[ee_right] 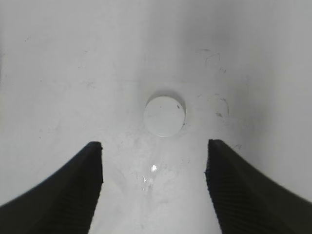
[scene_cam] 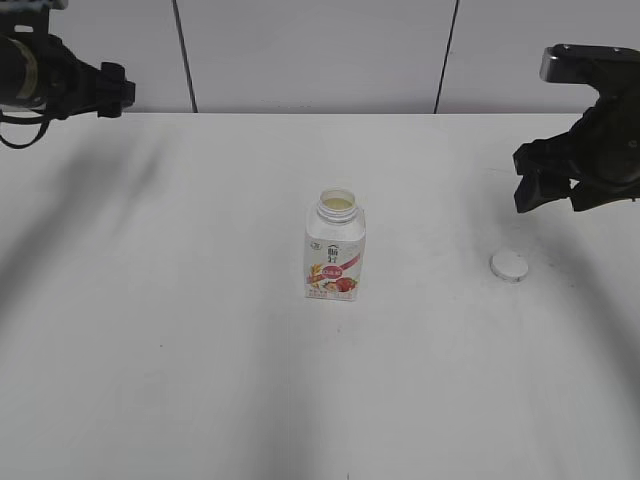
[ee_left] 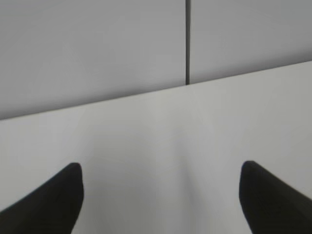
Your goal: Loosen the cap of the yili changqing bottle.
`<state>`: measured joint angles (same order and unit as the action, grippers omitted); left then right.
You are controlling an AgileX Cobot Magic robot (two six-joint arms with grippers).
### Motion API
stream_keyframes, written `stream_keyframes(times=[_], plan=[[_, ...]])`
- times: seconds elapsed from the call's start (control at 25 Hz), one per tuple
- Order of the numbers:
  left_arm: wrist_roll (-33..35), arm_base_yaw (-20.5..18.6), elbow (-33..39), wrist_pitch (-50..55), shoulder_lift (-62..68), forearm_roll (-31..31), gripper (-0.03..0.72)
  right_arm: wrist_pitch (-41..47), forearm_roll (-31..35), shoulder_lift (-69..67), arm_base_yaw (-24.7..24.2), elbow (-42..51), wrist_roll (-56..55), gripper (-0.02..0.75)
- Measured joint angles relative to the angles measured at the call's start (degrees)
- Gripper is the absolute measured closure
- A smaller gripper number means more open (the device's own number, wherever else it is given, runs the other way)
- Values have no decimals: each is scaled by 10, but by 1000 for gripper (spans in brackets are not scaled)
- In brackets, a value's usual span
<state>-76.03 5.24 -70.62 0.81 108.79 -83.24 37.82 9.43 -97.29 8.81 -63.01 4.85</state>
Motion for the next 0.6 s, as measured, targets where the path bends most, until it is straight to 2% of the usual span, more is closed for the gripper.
stream_keyframes(times=[0.16, 0.28, 0.36, 0.52, 0.6], plan=[[0, 2, 13, 26, 0, 66, 95, 9, 0, 0, 0, 0, 0, 213], [17, 12, 13, 101, -3, 115, 95, 19, 0, 0, 0, 0, 0, 213], [77, 20, 13, 155, -7, 174, 95, 24, 0, 0, 0, 0, 0, 213], [254, 35, 13, 211, -25, 342, 97, 31, 0, 0, 0, 0, 0, 213], [306, 41, 13, 223, -38, 405, 97, 36, 1, 0, 0, 0, 0, 213]])
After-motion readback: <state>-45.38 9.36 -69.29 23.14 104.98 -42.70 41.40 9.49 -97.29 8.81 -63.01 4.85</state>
